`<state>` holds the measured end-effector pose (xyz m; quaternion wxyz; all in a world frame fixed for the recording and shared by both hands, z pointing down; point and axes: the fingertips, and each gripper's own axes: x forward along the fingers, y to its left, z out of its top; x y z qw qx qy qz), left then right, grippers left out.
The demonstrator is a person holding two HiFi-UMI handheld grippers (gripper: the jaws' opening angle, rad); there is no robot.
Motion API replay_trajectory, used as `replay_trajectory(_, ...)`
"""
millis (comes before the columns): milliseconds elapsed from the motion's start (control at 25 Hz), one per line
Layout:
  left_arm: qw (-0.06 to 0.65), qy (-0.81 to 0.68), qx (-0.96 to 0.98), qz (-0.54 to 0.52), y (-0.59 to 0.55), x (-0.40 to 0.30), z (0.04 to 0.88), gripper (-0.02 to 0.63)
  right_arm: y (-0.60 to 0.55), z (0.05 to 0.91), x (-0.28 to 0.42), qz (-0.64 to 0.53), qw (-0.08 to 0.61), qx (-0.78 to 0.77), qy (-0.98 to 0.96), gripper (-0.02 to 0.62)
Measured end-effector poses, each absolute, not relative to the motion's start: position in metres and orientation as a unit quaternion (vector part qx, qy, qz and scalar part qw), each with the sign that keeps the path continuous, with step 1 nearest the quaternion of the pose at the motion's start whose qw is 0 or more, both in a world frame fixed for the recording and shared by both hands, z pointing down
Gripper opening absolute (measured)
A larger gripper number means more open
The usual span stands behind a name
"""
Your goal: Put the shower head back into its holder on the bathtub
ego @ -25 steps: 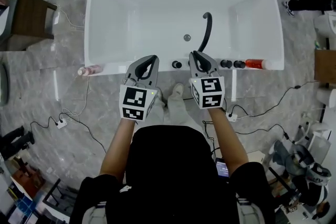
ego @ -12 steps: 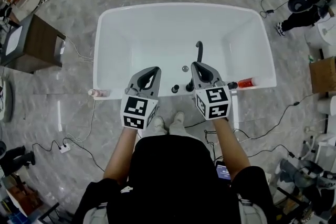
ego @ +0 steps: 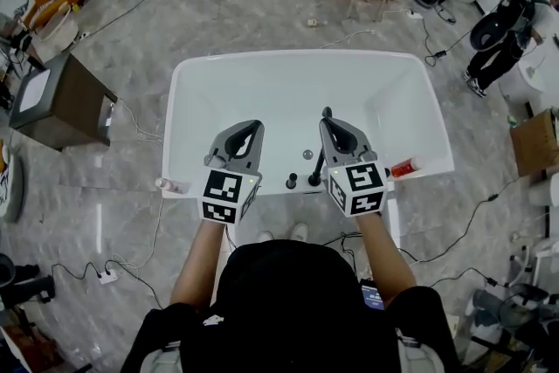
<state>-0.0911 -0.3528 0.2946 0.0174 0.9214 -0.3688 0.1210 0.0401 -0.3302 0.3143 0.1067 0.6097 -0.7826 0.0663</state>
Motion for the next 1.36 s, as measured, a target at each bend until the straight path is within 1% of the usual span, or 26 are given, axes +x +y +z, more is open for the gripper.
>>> replay_trajectory(240,-0.009,-0.374,0.922,0.097,-0.354,-0.097,0.275,0.014,-0.330,0.290,0.043,0.040,0.095,0.620,-0.778,0.023)
replay_trajectory(640,-0.028,-0.380,0.921,0.080,-0.357,-0.091,0.255,0.014,-0.336,0.272,0.051,0.027,0.080,0.622,-0.778,0.023)
replay_trajectory(1360,-0.027,-0.377,0.923,0.080,-0.354,-0.080,0.254,0.014,-0.337,0.277,0.064,0.034,0.084,0.627,-0.774,0.023)
